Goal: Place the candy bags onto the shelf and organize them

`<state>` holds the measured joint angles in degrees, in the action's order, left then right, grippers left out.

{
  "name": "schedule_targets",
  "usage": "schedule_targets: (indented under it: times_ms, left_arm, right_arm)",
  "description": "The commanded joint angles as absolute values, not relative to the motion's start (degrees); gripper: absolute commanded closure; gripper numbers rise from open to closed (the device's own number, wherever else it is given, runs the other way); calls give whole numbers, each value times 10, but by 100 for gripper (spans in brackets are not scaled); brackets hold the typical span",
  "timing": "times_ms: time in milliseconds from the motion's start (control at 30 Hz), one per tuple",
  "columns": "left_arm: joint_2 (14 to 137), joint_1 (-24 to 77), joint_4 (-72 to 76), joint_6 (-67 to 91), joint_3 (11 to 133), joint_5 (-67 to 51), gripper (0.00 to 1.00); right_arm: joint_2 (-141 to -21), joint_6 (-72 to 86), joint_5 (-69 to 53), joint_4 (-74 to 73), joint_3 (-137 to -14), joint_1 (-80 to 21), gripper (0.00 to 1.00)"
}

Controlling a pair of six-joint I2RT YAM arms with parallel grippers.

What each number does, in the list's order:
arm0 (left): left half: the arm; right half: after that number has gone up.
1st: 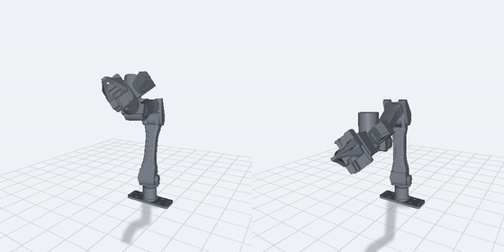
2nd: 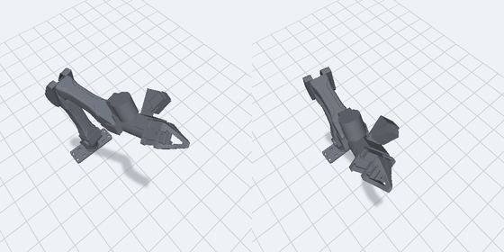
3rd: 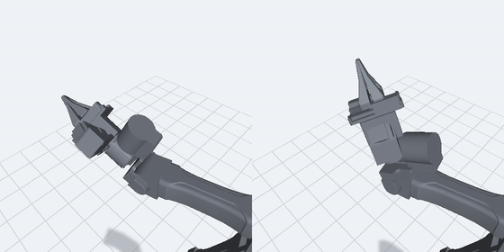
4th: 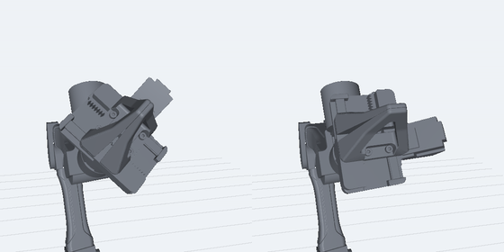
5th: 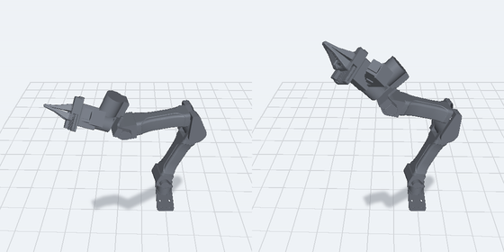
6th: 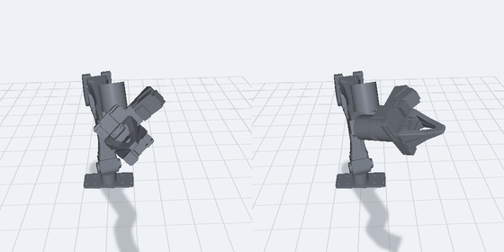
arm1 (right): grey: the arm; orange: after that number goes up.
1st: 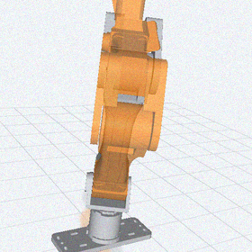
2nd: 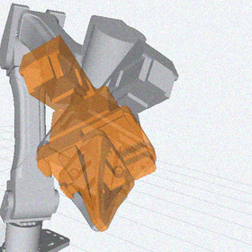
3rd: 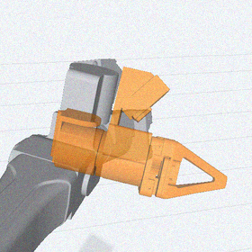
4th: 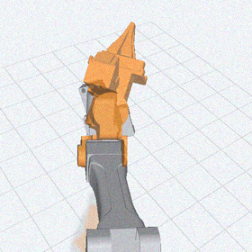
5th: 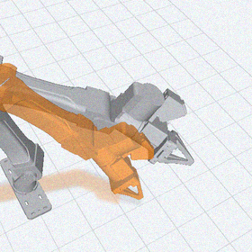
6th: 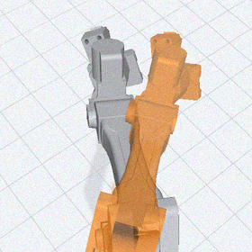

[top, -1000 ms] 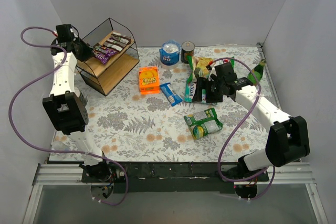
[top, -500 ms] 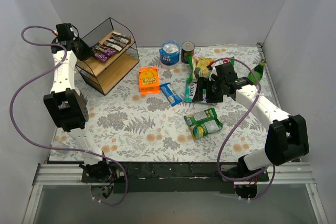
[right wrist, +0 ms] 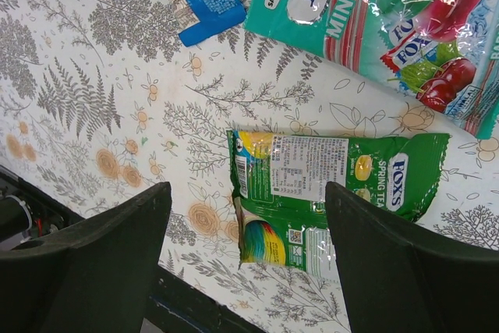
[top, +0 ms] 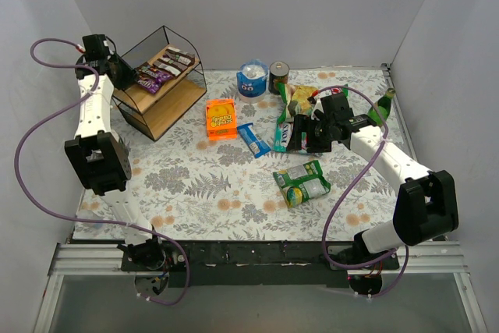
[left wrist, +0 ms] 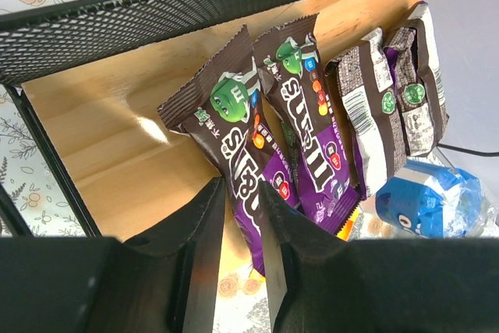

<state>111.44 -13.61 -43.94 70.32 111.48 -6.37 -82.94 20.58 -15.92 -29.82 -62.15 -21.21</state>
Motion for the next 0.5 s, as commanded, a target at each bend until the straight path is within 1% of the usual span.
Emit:
schedule_targets:
  times_ms: [0,167,467]
  left_arm:
    - [1089,-138,-438,710,1121,-24,74]
    - [1071,-134,-435,708,1129,31,74]
    - [1049,-120,-423,705,1131,34,72]
  right_arm:
    - [-831,198,-171,-279,-626,-208,14]
    - [-835,199,-177,-276,-625,-207,14]
    - [-831,200,-183,-277,-622,-207,14]
